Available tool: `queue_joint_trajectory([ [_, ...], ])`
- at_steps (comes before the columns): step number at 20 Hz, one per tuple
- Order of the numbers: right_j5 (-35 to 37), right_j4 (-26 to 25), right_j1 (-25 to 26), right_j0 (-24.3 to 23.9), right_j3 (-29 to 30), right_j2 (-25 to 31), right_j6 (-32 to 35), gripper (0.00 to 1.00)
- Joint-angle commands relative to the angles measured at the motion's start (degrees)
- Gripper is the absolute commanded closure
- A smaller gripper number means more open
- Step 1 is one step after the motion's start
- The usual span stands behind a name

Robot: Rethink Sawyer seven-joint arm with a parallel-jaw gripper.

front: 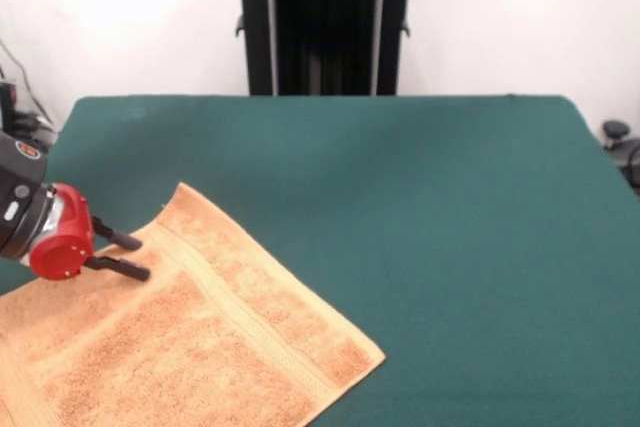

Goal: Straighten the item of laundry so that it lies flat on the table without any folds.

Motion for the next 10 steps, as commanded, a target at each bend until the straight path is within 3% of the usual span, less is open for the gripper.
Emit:
queue_joint_trajectory([
  [1, 2.59, 1.55, 8.70, 4.64, 4.80, 8.27, 12.55, 0.00],
  [10, 1.87, 3.57, 9.18, 5.34, 5.82, 7.33, 12.31, 0.00],
])
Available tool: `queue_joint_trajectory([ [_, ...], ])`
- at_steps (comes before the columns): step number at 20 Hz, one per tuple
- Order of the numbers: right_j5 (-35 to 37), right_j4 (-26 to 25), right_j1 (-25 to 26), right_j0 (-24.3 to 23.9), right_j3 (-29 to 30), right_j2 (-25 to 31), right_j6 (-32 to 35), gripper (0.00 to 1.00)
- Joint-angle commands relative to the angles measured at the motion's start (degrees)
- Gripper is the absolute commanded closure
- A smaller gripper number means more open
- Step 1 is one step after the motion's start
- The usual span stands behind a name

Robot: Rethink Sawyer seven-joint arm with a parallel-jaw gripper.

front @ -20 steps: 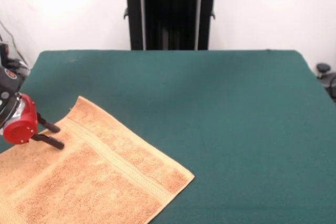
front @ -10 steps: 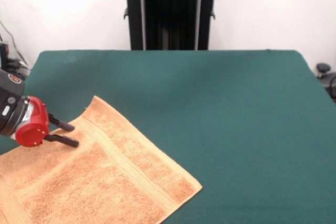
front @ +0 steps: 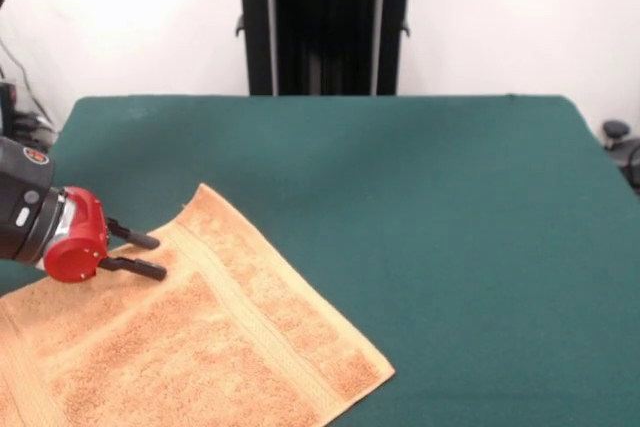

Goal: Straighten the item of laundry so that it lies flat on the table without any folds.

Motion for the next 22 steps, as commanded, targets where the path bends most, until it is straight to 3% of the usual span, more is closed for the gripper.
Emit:
queue_joint_trajectory([
  [1, 1.14, 0.90, 7.95, 5.12, 5.57, 7.43, 12.95, 0.00],
  [8, 2.09, 2.53, 8.19, 5.64, 5.65, 7.51, 13.75, 0.00],
  [16, -8.67, 4.23, 5.15, 7.78, 12.43, 6.30, 12.94, 0.00],
  [22, -23.07, 2.36, 2.38, 10.69, 16.78, 3.56, 12.45, 0.00],
])
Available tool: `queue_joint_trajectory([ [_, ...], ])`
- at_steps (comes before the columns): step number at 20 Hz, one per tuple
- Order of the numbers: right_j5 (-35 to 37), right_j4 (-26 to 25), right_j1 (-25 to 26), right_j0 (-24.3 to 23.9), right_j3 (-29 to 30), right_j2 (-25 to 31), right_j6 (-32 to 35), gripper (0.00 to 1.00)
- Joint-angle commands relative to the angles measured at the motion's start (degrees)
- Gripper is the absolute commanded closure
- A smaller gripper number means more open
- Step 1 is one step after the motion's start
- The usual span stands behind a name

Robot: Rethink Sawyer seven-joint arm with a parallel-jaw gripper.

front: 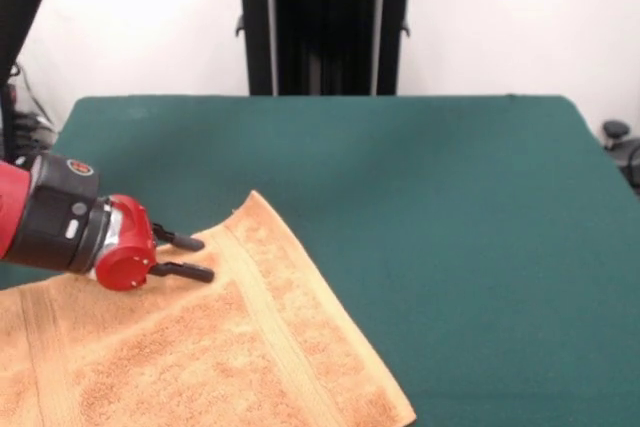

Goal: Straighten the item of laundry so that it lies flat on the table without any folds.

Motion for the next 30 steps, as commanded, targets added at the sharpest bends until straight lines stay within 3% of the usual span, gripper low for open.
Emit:
queue_joint_trajectory([
  [1, -24.66, -1.14, 2.18, 7.95, 13.58, 3.17, 13.10, 0.00],
  [11, -32.16, -1.40, 5.66, 10.89, 10.22, 1.36, 16.23, 0.00],
  [18, -29.42, -1.09, 9.72, 12.03, 4.37, -0.19, 19.47, 0.00],
  [26, -32.35, -3.95, 11.57, 14.02, 0.72, -3.32, 21.14, 0.00],
  [27, -33.53, -4.40, 11.54, 14.36, 0.70, -3.77, 21.71, 1.00],
  [30, -33.63, -4.38, 11.67, 14.50, 0.47, -3.89, 22.20, 1.00],
])
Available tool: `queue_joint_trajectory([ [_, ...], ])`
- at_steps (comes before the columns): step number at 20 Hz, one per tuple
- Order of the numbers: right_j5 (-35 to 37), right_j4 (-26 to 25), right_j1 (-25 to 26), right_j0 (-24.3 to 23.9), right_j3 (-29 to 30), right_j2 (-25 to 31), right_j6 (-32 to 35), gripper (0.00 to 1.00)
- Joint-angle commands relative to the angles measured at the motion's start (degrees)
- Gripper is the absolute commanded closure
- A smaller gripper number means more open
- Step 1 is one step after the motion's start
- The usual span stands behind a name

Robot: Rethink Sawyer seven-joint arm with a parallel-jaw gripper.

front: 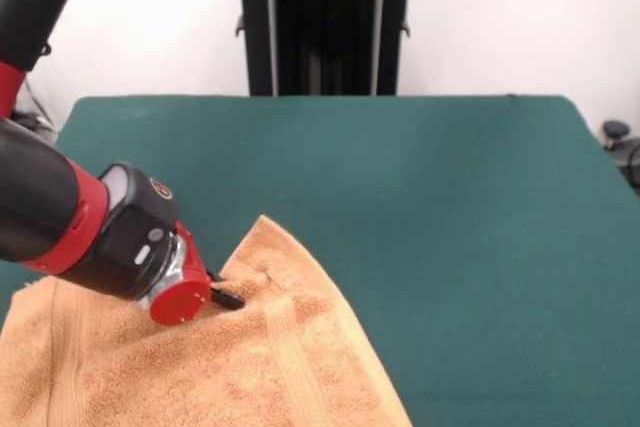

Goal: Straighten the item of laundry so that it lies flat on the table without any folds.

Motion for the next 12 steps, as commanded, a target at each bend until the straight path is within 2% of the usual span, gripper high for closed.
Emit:
queue_joint_trajectory([
  [1, -23.92, -3.77, 14.50, 5.47, 1.83, 1.86, 14.56, 1.00],
  [12, -19.21, -3.25, 16.59, 5.25, -1.54, 1.15, 16.13, 1.00],
])
